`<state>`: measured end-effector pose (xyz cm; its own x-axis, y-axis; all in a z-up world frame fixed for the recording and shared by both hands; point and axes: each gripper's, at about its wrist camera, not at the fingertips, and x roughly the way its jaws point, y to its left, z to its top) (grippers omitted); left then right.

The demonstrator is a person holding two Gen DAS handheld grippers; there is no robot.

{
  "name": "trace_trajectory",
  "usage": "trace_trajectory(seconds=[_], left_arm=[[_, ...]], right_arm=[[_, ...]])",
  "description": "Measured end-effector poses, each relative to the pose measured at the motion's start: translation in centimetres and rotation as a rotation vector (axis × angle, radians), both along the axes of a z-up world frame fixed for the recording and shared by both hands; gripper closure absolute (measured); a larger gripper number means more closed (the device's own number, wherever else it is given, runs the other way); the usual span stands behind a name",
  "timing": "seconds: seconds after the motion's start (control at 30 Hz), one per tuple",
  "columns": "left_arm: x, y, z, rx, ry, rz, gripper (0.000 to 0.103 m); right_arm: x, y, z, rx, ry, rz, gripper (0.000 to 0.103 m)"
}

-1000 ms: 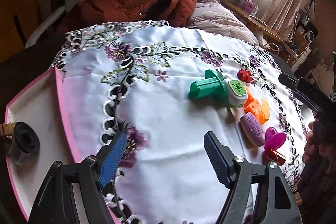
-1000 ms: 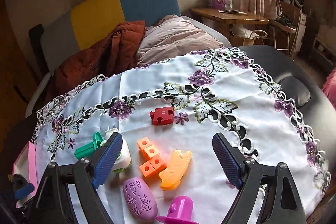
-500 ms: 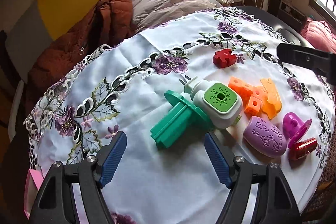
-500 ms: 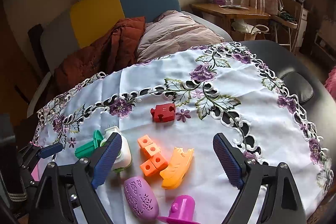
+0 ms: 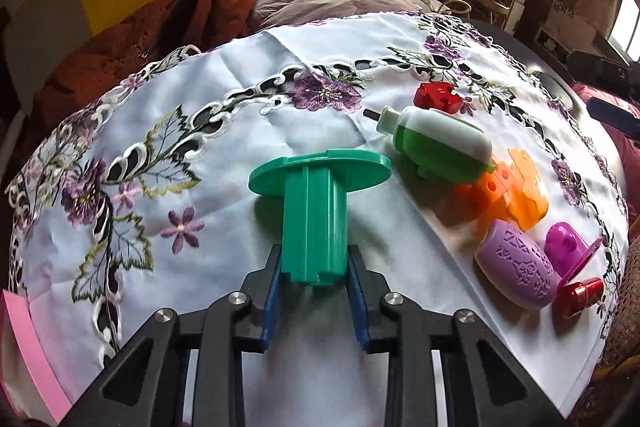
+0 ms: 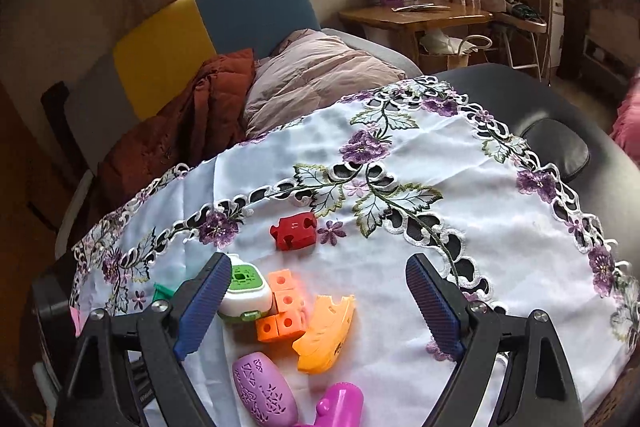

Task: Organize rigid objects
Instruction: 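Lift the green spool with the left gripper while the right grasps the red cylinder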

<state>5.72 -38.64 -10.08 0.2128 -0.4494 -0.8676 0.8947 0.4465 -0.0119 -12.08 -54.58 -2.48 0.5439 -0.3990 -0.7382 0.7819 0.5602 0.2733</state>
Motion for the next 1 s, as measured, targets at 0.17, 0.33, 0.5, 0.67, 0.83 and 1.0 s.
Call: trace_trajectory(seconds=[0.17, 0.33, 0.5, 0.67, 0.83, 1.0], left_arm=[[-2.0, 3.4, 0.2, -0.002, 0.016, 0.063, 0.074], [-4.9, 6.8, 0.4, -0.004, 0.018, 0.104, 0.074], [-7.2, 8.5, 0.4, -0.007, 0.005, 0.098, 0.068], [-6.8, 7.8, 0.6, -0.024, 0.100, 0.076, 0.043], [-6.3, 7.1, 0.4, -0.026, 0.095, 0.080, 0.042], [-5.8, 6.4, 0.2, -0.031, 0.082, 0.080, 0.043]], right_arm=[[-1.4, -1.7, -0.7, 0.091, -0.043, -0.068, 0.014], [-2.0, -2.5, -1.6, 0.164, -0.061, -0.096, 0.014], [-0.7, -1.7, -2.3, 0.190, -0.028, -0.018, 0.014], [1.0, 0.0, -3.1, 0.289, -0.005, 0.146, 0.014], [0.3, 1.8, -1.0, 0.242, 0.060, 0.251, 0.014], [-0.8, 3.1, -0.1, 0.227, 0.204, 0.352, 0.014]])
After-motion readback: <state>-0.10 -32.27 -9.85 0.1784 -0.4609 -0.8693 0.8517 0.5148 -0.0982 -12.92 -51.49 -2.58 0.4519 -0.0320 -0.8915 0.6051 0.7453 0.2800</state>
